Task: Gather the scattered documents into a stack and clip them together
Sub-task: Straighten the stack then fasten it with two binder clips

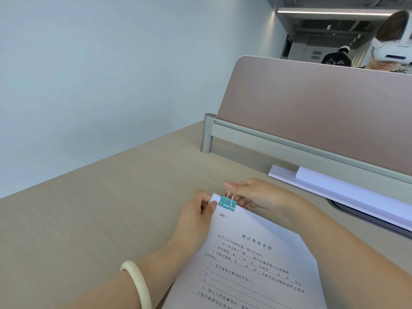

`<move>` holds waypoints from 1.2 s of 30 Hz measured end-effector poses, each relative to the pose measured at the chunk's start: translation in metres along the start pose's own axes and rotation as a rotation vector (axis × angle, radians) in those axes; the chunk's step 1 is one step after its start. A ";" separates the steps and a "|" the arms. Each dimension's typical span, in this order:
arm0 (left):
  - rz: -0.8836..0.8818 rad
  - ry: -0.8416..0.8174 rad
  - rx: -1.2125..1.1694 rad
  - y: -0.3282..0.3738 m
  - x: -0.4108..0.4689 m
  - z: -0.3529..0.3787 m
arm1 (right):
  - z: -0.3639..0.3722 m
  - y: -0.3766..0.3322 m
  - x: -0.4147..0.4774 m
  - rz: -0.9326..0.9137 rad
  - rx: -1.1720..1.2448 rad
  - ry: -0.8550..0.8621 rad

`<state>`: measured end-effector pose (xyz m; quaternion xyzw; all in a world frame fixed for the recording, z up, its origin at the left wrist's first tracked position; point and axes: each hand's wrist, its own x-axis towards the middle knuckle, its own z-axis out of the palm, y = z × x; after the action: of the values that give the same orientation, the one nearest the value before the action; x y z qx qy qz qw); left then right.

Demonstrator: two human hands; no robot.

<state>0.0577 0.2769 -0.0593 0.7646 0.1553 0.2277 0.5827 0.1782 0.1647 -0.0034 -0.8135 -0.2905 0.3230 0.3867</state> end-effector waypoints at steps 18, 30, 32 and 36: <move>0.026 0.022 0.037 0.004 0.001 -0.002 | 0.022 0.008 -0.009 -0.386 -0.081 0.468; 0.049 -0.004 0.044 0.000 0.000 -0.001 | 0.012 0.003 -0.017 0.116 -0.034 0.129; 0.050 -0.004 0.047 -0.002 0.000 -0.001 | 0.009 0.006 -0.021 0.087 -0.042 0.064; 0.052 -0.011 0.045 -0.001 0.000 0.000 | 0.018 0.010 -0.021 -0.108 -0.226 -0.007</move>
<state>0.0573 0.2776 -0.0603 0.7826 0.1373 0.2351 0.5598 0.1540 0.1521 -0.0138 -0.8339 -0.3699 0.2696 0.3083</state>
